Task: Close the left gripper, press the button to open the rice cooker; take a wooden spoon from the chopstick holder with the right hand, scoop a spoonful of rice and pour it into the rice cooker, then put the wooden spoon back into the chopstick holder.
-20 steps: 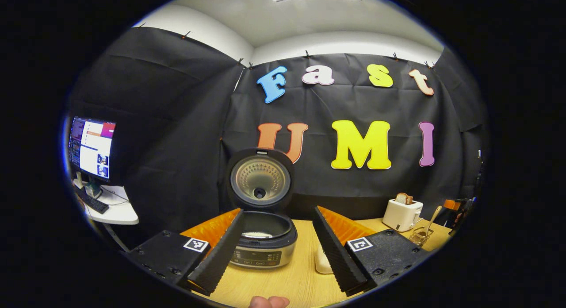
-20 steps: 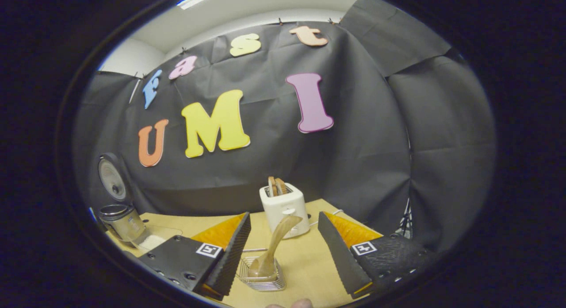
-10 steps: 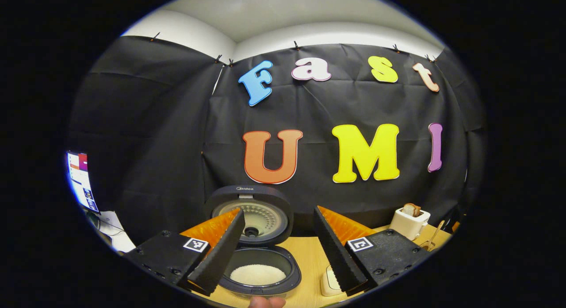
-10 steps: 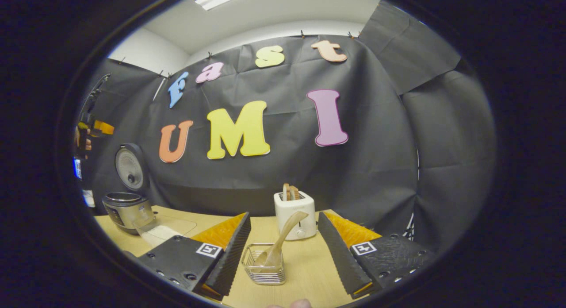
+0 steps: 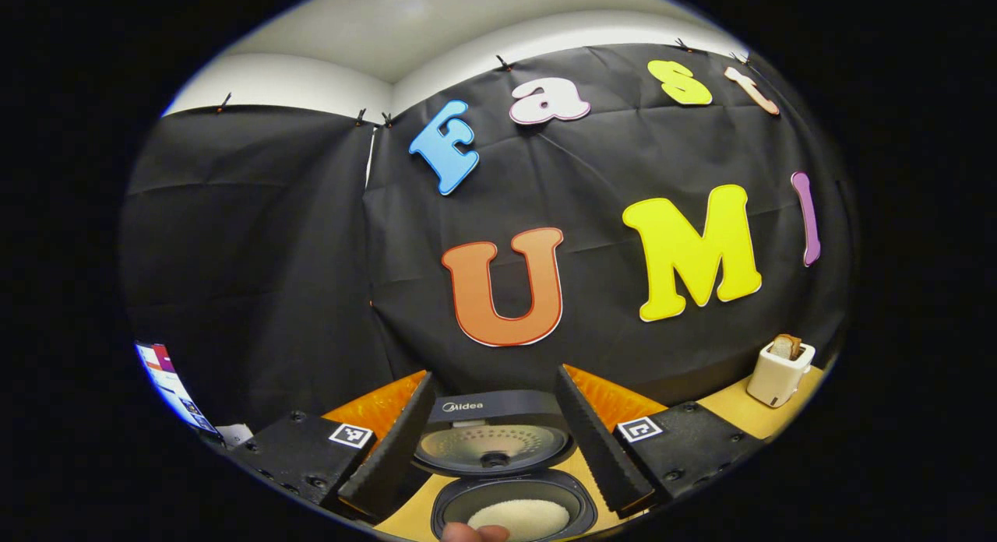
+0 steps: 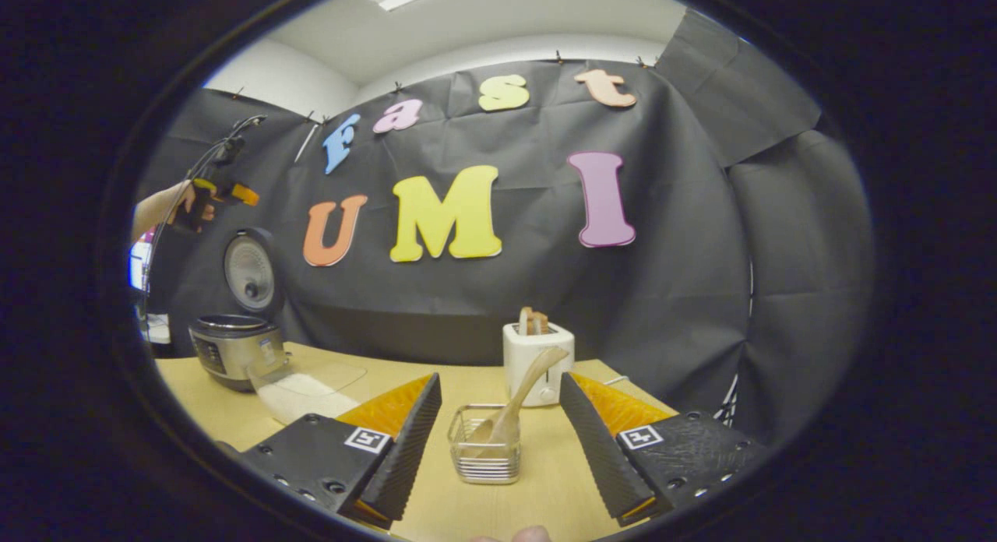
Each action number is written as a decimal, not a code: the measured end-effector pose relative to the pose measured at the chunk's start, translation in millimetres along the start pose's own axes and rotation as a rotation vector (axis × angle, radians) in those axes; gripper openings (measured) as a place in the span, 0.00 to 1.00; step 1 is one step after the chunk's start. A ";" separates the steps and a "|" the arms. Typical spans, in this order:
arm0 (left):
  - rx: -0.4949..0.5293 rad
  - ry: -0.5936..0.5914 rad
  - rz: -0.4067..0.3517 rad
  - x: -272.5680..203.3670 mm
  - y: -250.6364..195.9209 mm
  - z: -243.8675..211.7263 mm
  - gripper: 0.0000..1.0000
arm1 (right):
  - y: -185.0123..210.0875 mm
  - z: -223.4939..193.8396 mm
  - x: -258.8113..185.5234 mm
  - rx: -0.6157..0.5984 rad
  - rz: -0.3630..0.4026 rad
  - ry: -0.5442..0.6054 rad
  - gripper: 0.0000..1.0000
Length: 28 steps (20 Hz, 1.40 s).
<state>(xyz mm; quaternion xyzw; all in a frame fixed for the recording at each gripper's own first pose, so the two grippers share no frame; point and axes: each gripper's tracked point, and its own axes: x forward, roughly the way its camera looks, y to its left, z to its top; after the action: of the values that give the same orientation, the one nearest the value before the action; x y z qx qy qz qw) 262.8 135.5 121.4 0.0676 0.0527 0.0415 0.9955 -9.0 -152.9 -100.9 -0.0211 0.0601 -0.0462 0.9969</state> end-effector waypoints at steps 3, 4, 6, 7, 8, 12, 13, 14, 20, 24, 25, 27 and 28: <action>-0.022 0.028 0.018 26.1 6.0 -14.8 0.98 | 14.0 -26.0 -8.0 0.033 0.038 0.067 0.92; -0.034 0.042 0.015 29.6 5.8 -20.9 0.94 | 15.4 -28.4 -9.2 0.033 0.040 0.073 0.94; -0.058 0.050 0.020 43.7 9.1 -27.2 0.98 | 18.2 -27.6 -12.5 0.040 0.038 0.068 0.91; -0.065 0.055 0.025 49.4 10.3 -31.2 0.98 | 20.1 -26.7 -13.5 0.049 0.041 0.062 0.91; -0.067 0.060 0.025 55.7 11.3 -33.1 1.00 | 22.4 -24.6 -14.8 0.054 0.050 0.057 0.92; -0.070 0.057 0.034 66.9 21.2 -32.1 0.98 | 19.3 -21.9 -13.8 0.053 0.039 0.036 0.92; -0.069 0.064 0.031 68.7 20.6 -34.7 0.98 | 19.2 -24.6 -12.9 0.066 0.039 0.040 0.93; -0.067 0.080 0.031 70.5 21.2 -40.9 0.98 | 18.5 -26.5 -12.6 0.078 0.040 0.047 0.92; -0.083 0.139 -0.007 60.3 15.4 -52.4 0.99 | 19.7 -34.7 -17.9 0.103 0.048 0.074 0.94; -0.099 0.181 -0.019 36.8 12.4 -60.5 0.99 | 28.7 -29.1 -20.7 0.095 0.074 0.055 0.94; -0.096 0.191 -0.019 28.9 11.1 -63.5 0.99 | 29.8 -26.8 -21.2 0.092 0.078 0.049 0.94; -0.108 0.205 -0.018 13.1 10.2 -69.1 1.00 | 35.3 -24.1 -24.7 0.103 0.091 0.042 0.94; -0.114 0.205 -0.016 5.1 7.9 -71.3 0.99 | 38.4 -22.6 -26.9 0.106 0.101 0.039 0.89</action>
<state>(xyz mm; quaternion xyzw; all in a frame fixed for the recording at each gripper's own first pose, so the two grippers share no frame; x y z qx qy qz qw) 259.3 153.0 51.7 0.0056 0.1524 0.0434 0.9874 -34.9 -113.0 -122.0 0.0358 0.0781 0.0007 0.9963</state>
